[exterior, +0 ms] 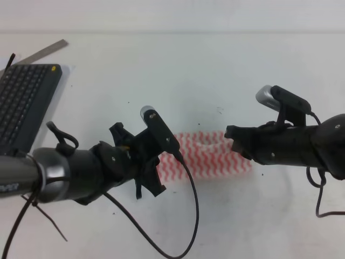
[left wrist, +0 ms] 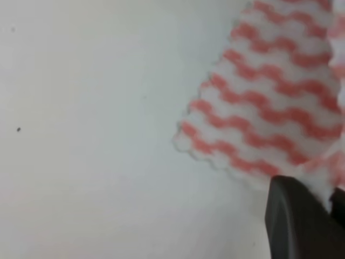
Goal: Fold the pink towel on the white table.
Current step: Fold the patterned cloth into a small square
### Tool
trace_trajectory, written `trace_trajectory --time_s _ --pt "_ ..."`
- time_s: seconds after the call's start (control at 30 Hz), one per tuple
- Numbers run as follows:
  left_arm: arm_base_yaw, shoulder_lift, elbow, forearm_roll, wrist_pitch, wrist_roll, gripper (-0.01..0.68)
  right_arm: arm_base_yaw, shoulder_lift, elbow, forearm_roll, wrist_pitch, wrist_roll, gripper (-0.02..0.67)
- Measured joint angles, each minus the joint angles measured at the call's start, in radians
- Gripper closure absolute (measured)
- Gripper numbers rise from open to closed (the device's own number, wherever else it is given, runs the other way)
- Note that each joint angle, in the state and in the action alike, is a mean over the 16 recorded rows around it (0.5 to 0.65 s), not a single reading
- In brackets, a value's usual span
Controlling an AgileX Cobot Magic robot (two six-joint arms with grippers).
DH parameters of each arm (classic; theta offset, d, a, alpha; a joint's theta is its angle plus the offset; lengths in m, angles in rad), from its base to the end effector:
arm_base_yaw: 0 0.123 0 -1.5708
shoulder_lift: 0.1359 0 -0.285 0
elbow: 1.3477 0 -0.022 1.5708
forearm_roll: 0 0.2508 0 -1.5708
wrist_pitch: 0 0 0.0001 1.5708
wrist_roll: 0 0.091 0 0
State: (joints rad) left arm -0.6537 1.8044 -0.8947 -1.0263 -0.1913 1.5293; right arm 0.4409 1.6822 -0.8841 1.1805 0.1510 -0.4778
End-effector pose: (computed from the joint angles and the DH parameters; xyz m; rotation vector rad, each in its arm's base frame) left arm 0.2924 -0.2054 0.1605 1.1851 1.9527 0.1130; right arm 0.3011 0.1562 0.1897 0.2425 2.4352 0.7035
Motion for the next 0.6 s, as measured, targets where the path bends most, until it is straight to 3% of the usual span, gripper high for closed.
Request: trace_trajectory --time_s 0.6 --pt "0.023 0.036 -0.031 -0.02 0.004 0.002 0.675 0.0 0.025 -0.014 0.002 -0.031 -0.003 0.664"
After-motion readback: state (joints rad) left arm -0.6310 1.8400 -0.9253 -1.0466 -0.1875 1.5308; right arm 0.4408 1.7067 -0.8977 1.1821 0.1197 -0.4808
